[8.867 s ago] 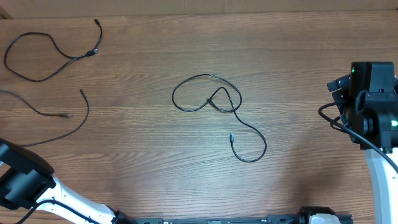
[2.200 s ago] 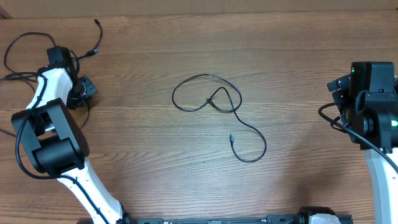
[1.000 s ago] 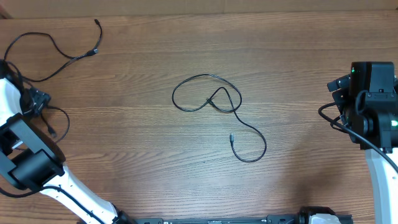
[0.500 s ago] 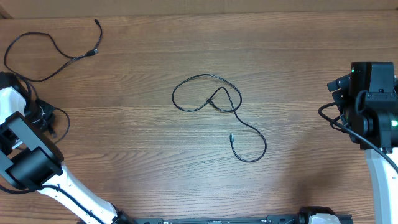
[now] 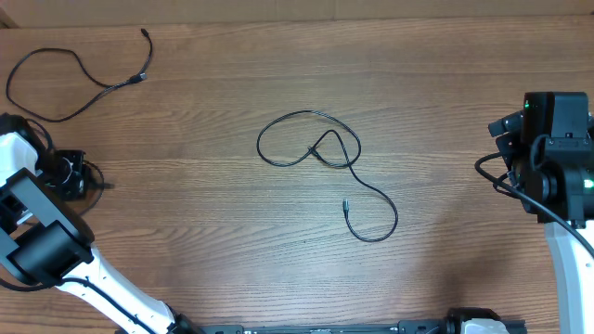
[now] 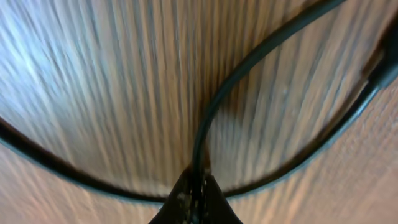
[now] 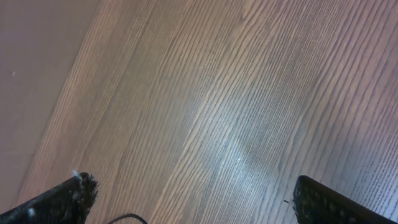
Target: Untangle cables
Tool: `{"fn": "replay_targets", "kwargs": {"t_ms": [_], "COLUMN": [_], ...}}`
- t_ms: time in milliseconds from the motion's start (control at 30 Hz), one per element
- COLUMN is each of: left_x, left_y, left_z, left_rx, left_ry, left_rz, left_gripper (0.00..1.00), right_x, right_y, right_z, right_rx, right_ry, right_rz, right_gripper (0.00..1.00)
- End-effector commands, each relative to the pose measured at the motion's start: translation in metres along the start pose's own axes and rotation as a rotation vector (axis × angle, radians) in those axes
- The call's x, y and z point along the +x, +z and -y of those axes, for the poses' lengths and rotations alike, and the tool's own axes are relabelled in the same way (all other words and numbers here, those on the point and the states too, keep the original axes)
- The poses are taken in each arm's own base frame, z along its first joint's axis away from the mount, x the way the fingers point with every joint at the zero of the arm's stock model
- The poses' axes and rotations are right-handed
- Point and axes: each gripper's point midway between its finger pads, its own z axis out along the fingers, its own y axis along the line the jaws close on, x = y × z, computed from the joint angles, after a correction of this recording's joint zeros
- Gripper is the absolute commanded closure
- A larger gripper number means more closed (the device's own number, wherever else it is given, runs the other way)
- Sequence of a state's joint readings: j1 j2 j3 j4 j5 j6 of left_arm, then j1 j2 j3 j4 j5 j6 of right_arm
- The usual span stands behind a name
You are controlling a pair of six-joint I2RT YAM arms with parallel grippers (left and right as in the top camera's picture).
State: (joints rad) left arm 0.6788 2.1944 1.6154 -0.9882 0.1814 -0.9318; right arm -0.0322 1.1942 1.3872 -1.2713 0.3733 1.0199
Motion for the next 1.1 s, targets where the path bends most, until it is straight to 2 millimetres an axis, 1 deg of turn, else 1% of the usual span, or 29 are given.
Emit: {"fn": "replay_targets", "kwargs": {"t_ms": [0, 33, 67, 133, 167, 233, 333, 400, 433, 467, 533, 567, 633, 667, 700, 733, 800, 867, 933, 1000, 1033, 1067], "left_x": [0.030, 0.032, 0.033, 0.030, 0.027, 0.015, -0.003, -0.017, -0.027, -0.030, -0.037, -0.037, -0.033, -0.026, -0.019, -0.009, 0.018, 0.052, 0.096, 0.134, 0.156, 0.172], "left_y": [0.017, 0.016, 0.015, 0.013, 0.012, 0.009, -0.003, -0.016, -0.030, -0.037, -0.058, -0.066, -0.089, -0.104, -0.114, -0.121, -0.130, -0.134, -0.141, -0.144, -0.143, -0.141], "left_z": [0.010, 0.017, 0.021, 0.023, 0.023, 0.023, 0.021, 0.016, 0.017, 0.018, 0.028, 0.032, 0.043, 0.051, 0.058, 0.066, 0.083, 0.102, 0.121, 0.132, 0.135, 0.137], "left_rx": [0.066, 0.097, 0.115, 0.121, 0.120, 0.108, 0.064, 0.008, -0.015, -0.018, 0.006, 0.018, 0.057, 0.089, 0.124, 0.165, 0.266, 0.382, 0.515, 0.592, 0.612, 0.614], "left_ry": [-0.159, -0.149, -0.140, -0.132, -0.112, -0.045, 0.025, 0.039, 0.062, 0.073, 0.123, 0.142, 0.204, 0.253, 0.300, 0.349, 0.460, 0.574, 0.752, 0.916, 1.003, 1.065], "left_rz": [-0.181, -0.200, -0.207, -0.195, -0.177, -0.114, -0.013, 0.065, 0.123, 0.144, 0.188, 0.197, 0.207, 0.203, 0.186, 0.158, 0.077, -0.030, -0.141, -0.198, -0.222, -0.235], "left_gripper": [0.96, 0.95, 0.92, 0.89, 0.70, 0.00, 0.00, 0.00, 0.00, 0.01, 0.00, 0.00, 0.01, 0.01, 0.00, 0.01, 0.00, 0.01, 0.00, 0.00, 0.00, 0.00], "right_x": [-0.005, -0.005, -0.005, -0.005, -0.005, -0.005, -0.005, -0.005, -0.005, -0.005, -0.005, -0.005, -0.005, -0.005, -0.005, -0.005, -0.005, -0.005, -0.005, -0.005, -0.005, -0.005], "right_y": [-0.002, -0.002, -0.002, -0.002, -0.002, -0.002, -0.002, -0.002, -0.002, -0.002, -0.002, -0.002, -0.002, -0.002, -0.002, -0.002, -0.002, -0.002, -0.002, -0.002, -0.002, -0.002], "right_z": [-0.001, -0.001, -0.001, -0.001, -0.001, -0.001, -0.001, -0.001, -0.001, -0.001, -0.001, -0.001, -0.001, -0.001, -0.001, -0.001, -0.001, -0.001, -0.001, -0.001, -0.001, -0.001], "right_rx": [-0.004, -0.004, -0.004, -0.004, -0.004, -0.004, -0.004, -0.004, -0.004, -0.004, -0.004, -0.004, -0.004, -0.004, -0.004, -0.004, -0.004, -0.004, -0.004, -0.004, -0.004, -0.004], "right_ry": [0.004, 0.004, 0.004, 0.004, 0.004, 0.004, 0.004, 0.004, 0.004, 0.004, 0.004, 0.004, 0.004, 0.004, 0.004, 0.004, 0.004, 0.004, 0.004, 0.004, 0.004, 0.004], "right_rz": [0.021, 0.021, 0.021, 0.021, 0.021, 0.021, 0.021, 0.021, 0.021, 0.021, 0.021, 0.021, 0.021, 0.021, 0.021, 0.021, 0.021, 0.021, 0.021, 0.021, 0.021, 0.021], "right_gripper": [0.00, 0.00, 0.00, 0.00, 0.00, 0.00, 0.00, 0.00, 0.00, 0.00, 0.00, 0.00, 0.00, 0.00, 0.00, 0.00, 0.00, 0.00, 0.00, 0.00, 0.00, 0.00]}}
